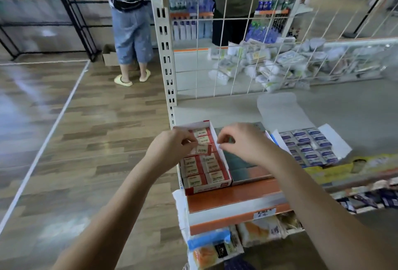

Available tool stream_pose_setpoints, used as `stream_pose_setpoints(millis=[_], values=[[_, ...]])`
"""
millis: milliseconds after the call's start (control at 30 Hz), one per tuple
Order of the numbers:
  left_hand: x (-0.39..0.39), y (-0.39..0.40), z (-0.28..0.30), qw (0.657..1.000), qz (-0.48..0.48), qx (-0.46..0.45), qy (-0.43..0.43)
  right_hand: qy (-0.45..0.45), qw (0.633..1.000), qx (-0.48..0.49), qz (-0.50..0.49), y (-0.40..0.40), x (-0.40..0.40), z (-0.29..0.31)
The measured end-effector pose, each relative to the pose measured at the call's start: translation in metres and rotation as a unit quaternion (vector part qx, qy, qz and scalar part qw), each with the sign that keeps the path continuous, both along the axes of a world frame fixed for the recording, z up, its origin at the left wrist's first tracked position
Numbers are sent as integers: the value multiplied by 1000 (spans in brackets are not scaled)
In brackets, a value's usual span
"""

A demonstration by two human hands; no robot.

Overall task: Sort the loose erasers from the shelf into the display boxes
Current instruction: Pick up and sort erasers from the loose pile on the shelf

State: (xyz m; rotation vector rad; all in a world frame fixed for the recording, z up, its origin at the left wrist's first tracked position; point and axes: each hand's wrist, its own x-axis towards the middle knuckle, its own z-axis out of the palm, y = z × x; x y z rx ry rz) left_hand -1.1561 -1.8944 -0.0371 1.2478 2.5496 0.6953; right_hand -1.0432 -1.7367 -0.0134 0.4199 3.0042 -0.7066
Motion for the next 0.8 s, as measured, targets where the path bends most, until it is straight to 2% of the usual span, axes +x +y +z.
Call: stream_pose_setpoints(millis=[167, 367, 500, 667, 800], values=[[9, 9, -3, 998, -13, -55, 11, 21, 998, -16, -58, 5, 4, -12], [11, 17, -10, 992, -29, -94, 76, 17, 996, -55, -70, 0, 6, -21], [8, 22, -7, 990, -51, -102, 78, 17, 997, -54, -60, 3, 7, -22], [6, 59, 9, 990, -80, -66, 100, 82, 994, -7, -68, 21, 17, -10], [28, 125, 24, 983, -115, -41, 141, 103, 984, 86, -114, 68, 47, 3]])
